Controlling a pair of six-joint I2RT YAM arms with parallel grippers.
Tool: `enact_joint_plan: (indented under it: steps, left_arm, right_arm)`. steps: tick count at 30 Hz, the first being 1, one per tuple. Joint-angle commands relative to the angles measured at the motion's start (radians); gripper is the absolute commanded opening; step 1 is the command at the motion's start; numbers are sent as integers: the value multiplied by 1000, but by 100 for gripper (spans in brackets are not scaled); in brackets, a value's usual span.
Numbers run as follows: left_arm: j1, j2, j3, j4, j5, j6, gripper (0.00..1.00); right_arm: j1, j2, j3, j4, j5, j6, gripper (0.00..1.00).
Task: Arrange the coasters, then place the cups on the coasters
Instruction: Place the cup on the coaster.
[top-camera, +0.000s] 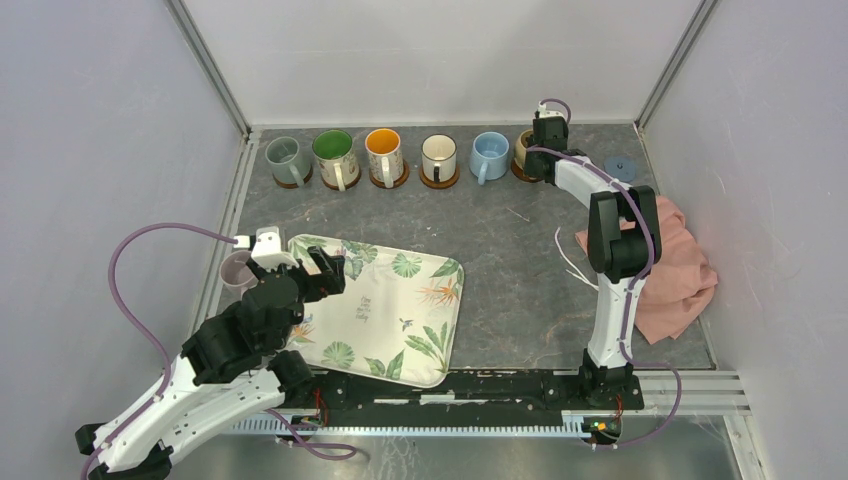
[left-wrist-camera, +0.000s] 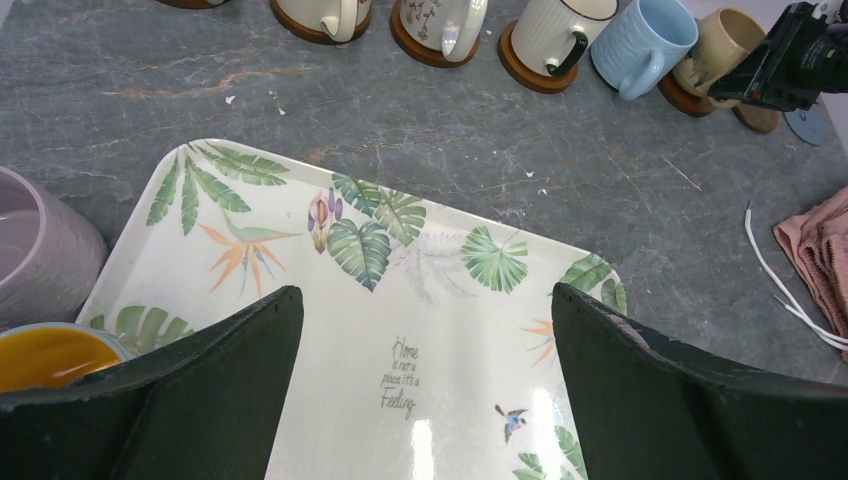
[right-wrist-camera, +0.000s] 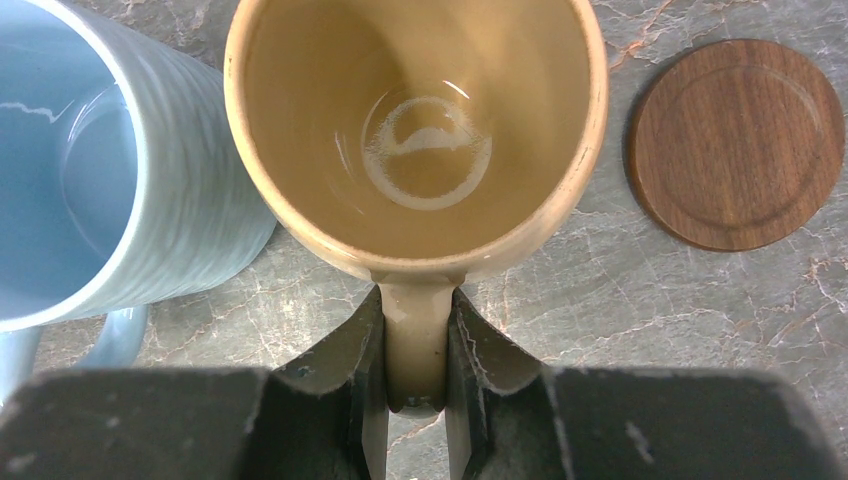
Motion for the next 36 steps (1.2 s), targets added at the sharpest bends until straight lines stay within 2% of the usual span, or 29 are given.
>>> enact_joint_plan:
  steps: [1,15,22,36]
  left_arm:
    - [-4,6,1,27,-29,23,100]
    - [-3,7,0,28,-26,23,100]
    - [-3,7,2,28,-23,23,100]
    - [-4,9,2,28,-23,23,100]
  right_arm:
    - [-5,-51,28,78,19,9,16]
    - [-6,-71,21,61,32,5,20]
    - [-5,-82,19,57,33,2,28]
    - [-5,-105,15,44,31,-2,37]
